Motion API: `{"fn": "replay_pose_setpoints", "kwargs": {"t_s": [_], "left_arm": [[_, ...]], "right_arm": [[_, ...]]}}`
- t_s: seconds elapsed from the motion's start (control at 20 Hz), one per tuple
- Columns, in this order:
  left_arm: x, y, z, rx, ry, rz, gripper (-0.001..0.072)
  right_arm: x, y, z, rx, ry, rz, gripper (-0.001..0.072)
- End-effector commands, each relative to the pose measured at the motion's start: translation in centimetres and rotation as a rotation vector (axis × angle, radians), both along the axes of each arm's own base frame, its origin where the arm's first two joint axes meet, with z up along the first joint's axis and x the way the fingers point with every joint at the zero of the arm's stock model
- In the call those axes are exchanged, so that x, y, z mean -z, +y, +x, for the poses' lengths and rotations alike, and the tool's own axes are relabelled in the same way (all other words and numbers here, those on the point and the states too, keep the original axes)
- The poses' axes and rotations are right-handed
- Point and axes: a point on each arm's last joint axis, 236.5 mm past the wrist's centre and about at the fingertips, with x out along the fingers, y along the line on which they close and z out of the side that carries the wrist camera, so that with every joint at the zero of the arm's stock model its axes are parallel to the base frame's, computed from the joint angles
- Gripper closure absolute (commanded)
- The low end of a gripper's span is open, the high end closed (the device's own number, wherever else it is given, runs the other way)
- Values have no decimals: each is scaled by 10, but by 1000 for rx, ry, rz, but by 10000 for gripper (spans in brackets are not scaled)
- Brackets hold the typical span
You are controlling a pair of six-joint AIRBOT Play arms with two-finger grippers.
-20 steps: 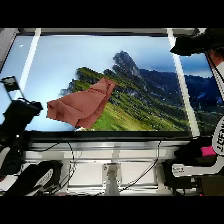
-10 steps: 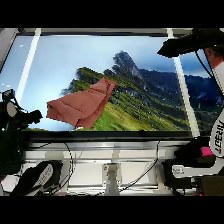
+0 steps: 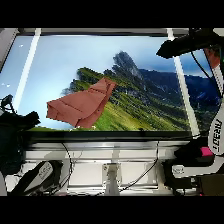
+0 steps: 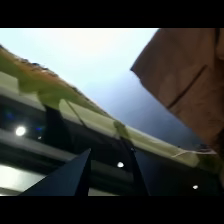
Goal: Fold the clothes and pants, and hang the long-sleeved shirts on hangers.
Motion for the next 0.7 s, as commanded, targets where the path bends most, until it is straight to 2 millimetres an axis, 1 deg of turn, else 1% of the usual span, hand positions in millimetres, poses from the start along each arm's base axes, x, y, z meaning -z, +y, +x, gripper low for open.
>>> {"fn": "replay_pose_setpoints", "kwargs": {"t_s": [0.0, 0.05, 0.1, 0.15, 0.25, 0.3, 0.45, 0.55, 0.6, 0.65], "left_arm": [[2, 0, 28, 3, -133, -92, 433], [7, 1, 27, 2, -120, -98, 429], [12, 2, 28, -2, -112, -103, 388], [17, 2, 28, -7, -103, -110, 307], [27, 4, 29, -15, -84, -117, 98], [31, 4, 29, -18, -75, -124, 65], [45, 1, 26, 53, -56, -140, 67], [51, -5, 30, 91, -68, -167, 72], [54, -8, 34, 96, -83, -183, 128], [57, -9, 39, 85, -97, -196, 146]], "right_arm": [[6, -1, 11, 11, -17, -1, 492], [5, -1, 15, 16, -28, 2, 492], [5, -1, 17, 19, -34, 4, 492], [4, -1, 20, 24, -45, 6, 492], [2, -1, 22, 28, -55, 8, 492], [2, -1, 22, 28, -57, 8, 492], [0, -2, 24, 32, -67, 10, 492], [0, -2, 25, 33, -71, 11, 492], [-1, -2, 26, 34, -74, 12, 492], [-1, -2, 26, 35, -76, 12, 492]]}}
